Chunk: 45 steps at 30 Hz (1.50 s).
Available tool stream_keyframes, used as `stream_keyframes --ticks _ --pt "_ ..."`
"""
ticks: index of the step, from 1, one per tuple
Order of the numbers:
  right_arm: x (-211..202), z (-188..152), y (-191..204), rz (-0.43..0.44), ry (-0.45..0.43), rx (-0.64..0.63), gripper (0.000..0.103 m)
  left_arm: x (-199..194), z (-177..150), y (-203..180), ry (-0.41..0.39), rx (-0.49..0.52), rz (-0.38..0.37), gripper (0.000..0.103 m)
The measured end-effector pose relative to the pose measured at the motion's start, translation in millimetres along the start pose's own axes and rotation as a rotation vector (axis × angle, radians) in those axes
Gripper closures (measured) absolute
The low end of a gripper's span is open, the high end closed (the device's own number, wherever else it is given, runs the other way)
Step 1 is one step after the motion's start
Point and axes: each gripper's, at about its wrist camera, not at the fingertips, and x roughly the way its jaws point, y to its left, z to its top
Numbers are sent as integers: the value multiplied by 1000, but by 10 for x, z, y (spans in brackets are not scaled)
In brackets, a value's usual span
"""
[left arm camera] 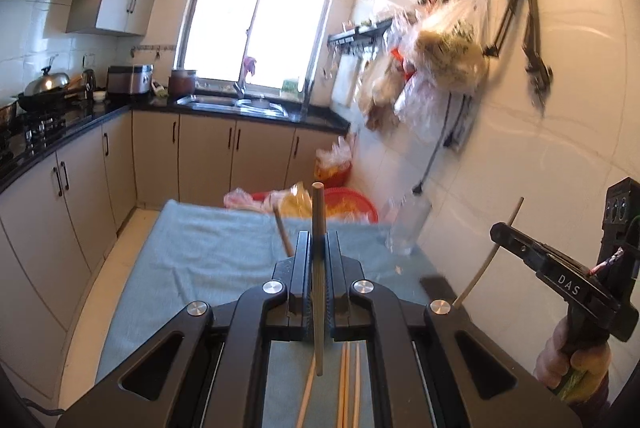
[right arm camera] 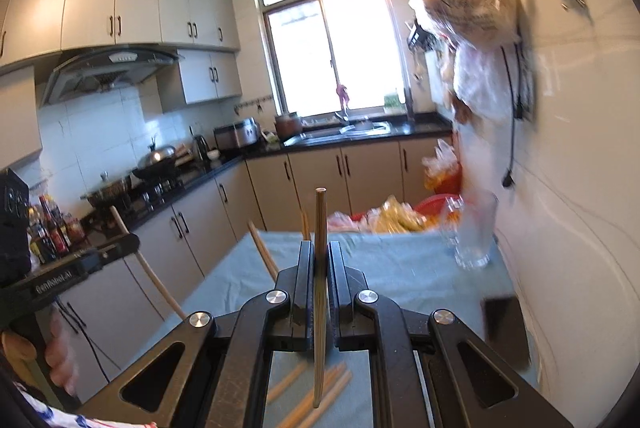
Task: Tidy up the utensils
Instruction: 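Lift both held chopsticks upright and carry them over the black cup, then open both grippers to drop the chopsticks into the black cup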
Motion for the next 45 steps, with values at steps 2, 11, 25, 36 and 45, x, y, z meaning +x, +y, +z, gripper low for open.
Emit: stream_keyframes --ticks 2,11,25,36,45 --pt "129 139 26 18 -15 11 97 132 125 -4 -19 -11 11 98" --pt "883 441 116 18 -19 28 96 751 406 -103 -33 -2 13 98" --pt "1721 -143 -51 -9 185 29 96 1453 19 34 135 7 46 98" --pt "1847 -238 -48 -18 215 20 95 1353 -83 130 166 -37 66 91" --pt "1541 -140 -23 -51 151 20 55 695 -90 183 52 -29 119 52"
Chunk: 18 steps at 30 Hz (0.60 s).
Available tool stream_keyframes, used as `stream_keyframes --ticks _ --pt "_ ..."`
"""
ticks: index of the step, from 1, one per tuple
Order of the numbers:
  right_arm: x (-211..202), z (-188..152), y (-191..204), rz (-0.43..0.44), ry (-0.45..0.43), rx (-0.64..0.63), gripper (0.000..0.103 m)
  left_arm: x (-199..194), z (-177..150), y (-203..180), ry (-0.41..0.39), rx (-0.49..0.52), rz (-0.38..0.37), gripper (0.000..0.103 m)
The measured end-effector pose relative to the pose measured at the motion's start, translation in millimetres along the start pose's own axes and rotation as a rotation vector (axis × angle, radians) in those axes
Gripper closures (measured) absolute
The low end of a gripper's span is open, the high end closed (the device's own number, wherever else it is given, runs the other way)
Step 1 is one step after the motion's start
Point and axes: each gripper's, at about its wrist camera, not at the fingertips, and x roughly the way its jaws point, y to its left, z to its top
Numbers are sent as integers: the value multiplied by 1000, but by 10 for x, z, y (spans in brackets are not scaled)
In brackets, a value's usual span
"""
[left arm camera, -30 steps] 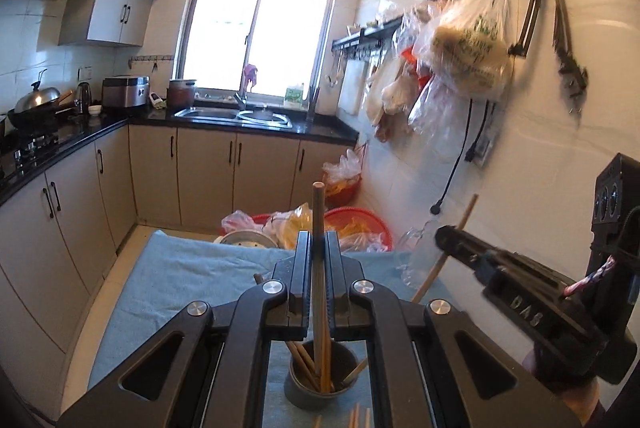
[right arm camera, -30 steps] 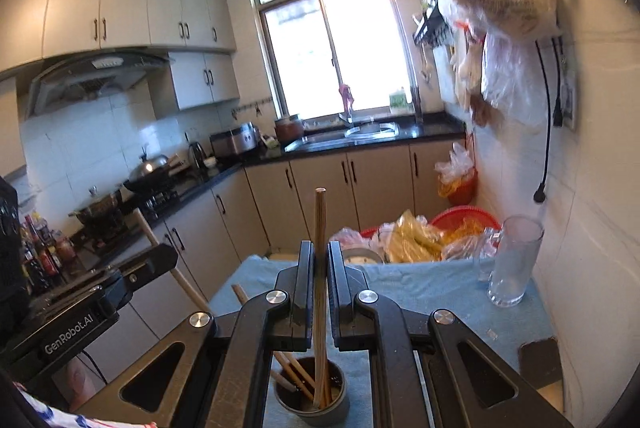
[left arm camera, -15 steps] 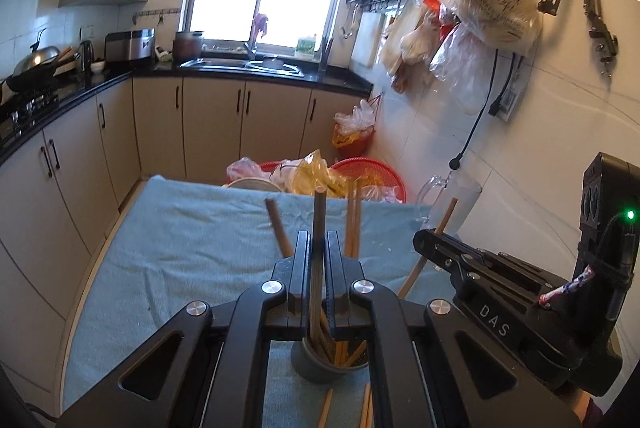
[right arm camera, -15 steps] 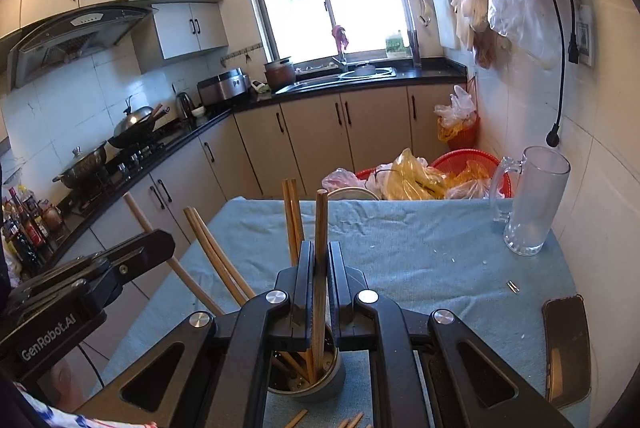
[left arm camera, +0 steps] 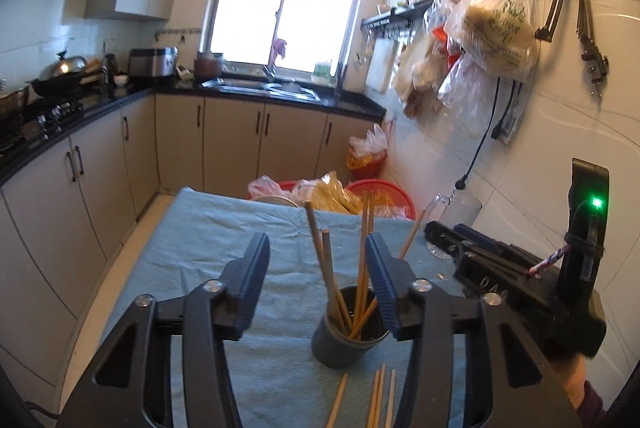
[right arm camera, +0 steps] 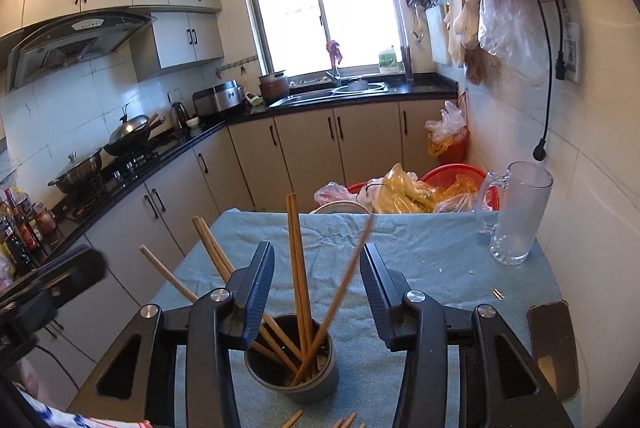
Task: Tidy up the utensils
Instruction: 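Open both grippers to drop the chopsticks into the black cup, then move both open grippers back down to the loose chopsticks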
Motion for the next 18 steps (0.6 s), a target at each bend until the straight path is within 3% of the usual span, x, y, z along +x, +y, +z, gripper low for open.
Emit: stream_keyframes --ticks 9,18 --pt "-463 -291 -94 -37 6 23 38 -514 -336 191 -25 5 76 37" --pt "-637 -1269 -476 -86 180 134 35 -465 -1110 395 183 -29 127 37"
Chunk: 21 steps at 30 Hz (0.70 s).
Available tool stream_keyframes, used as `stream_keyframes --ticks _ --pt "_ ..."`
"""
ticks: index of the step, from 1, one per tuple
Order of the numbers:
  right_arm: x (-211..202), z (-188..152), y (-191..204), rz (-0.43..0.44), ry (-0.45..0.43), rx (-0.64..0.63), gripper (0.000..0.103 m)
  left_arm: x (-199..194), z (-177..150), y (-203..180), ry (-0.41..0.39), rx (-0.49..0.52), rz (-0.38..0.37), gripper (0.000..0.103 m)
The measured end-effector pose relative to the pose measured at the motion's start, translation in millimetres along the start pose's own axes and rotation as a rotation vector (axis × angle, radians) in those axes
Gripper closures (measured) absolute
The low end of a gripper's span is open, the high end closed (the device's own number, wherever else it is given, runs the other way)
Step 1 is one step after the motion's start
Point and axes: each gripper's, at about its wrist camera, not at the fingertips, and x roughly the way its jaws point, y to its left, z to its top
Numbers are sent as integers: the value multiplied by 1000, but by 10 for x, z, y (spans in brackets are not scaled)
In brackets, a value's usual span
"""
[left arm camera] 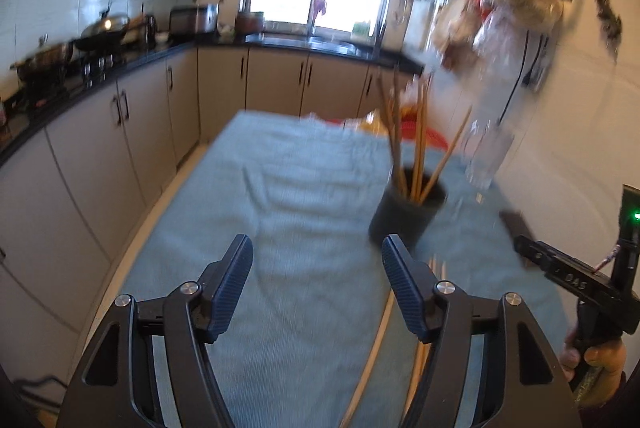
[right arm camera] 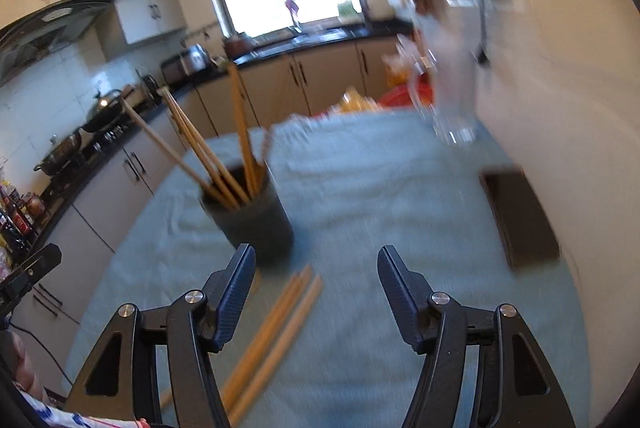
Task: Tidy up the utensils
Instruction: 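Move both open grippers back down to the loose chopsticks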
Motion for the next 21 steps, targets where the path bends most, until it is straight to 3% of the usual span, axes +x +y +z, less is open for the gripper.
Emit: stream_keyframes --ticks 5,8,11,16,18,21 --pt "-28 -352 -253 -22 47 63 35 247 -339 -121 117 91 -1 37" --pt "-60 -465 -318 -20 61 79 35 487 -485 -329 204 199 -36 37" --pt "-53 -572 -283 -1 82 67 35 690 -587 -466 279 245 -83 40" --pt "54 -680 -98 45 130 17 35 1050 -620 -738 354 350 -98 56" --pt "138 -689 -8 78 153 2 42 1143 -645 -810 368 391 -89 59" --pt "291 -686 124 119 198 -35 52 1291 -700 -850 410 417 -73 74"
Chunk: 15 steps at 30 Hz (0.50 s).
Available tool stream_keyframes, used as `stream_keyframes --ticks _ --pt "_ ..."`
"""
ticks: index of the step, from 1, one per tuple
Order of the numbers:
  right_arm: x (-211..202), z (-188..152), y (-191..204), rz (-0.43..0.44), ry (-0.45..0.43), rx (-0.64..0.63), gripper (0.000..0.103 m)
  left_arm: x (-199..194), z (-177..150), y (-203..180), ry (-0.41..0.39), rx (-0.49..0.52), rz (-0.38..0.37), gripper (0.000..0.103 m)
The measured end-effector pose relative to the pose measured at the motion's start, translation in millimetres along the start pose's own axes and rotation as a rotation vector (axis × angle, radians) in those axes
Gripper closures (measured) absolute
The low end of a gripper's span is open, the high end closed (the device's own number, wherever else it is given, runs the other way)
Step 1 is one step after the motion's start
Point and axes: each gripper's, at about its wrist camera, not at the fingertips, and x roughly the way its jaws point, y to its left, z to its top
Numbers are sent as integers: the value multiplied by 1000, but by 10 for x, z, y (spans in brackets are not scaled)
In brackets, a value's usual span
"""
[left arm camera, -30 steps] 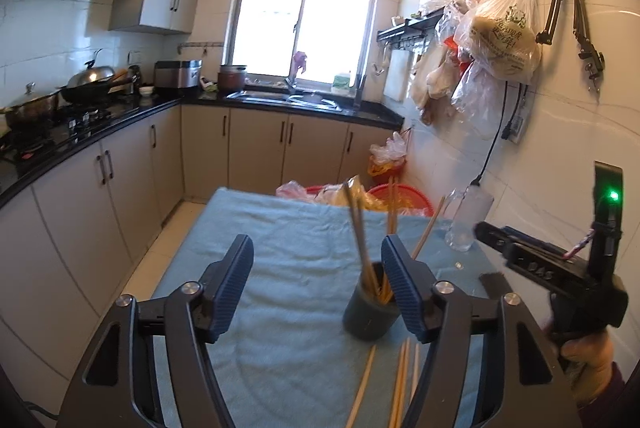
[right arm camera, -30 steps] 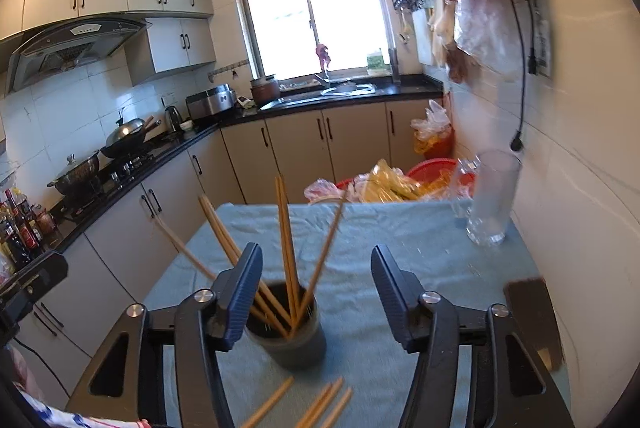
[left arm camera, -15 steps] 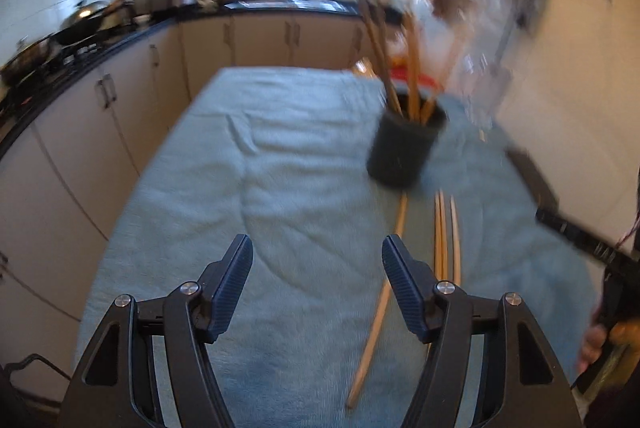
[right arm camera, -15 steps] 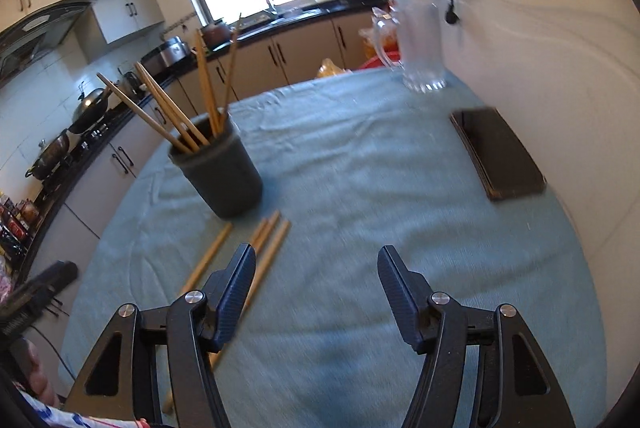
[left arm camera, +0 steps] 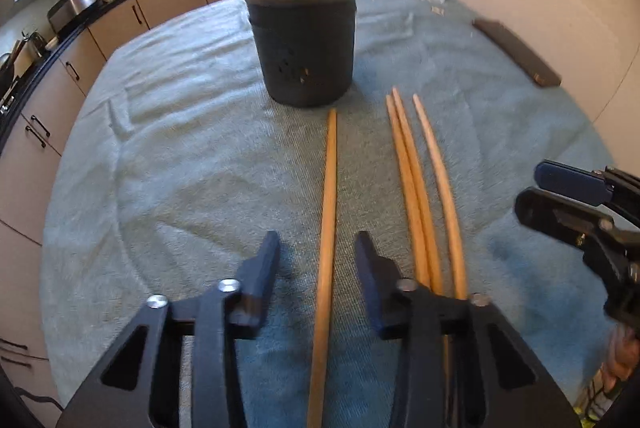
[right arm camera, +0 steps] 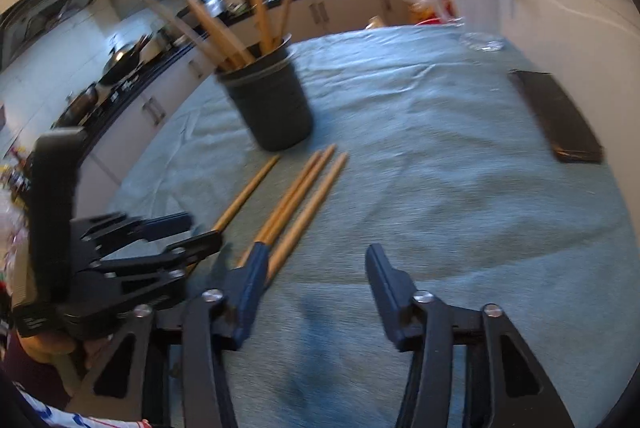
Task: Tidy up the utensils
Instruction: 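Move both open grippers back down to the loose chopsticks, then close the left gripper on a chopstick while the right grasps another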
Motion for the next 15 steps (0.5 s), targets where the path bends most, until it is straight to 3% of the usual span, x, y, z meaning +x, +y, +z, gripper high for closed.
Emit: stream_keyframes --ticks 2,4,11,15 --pt "115 20 80 11 24 -19 63 -9 -3 10 -4 -14 -16 82" --pt "229 44 129 4 43 -33 64 -28 8 36 -6 -34 -20 93" --pt "554 136 246 -88 100 -75 83 -33 -1 207 -5 -176 -95 95" --pt "601 186 255 -117 109 -88 87 -35 -15 285 7 -248 -133 95"
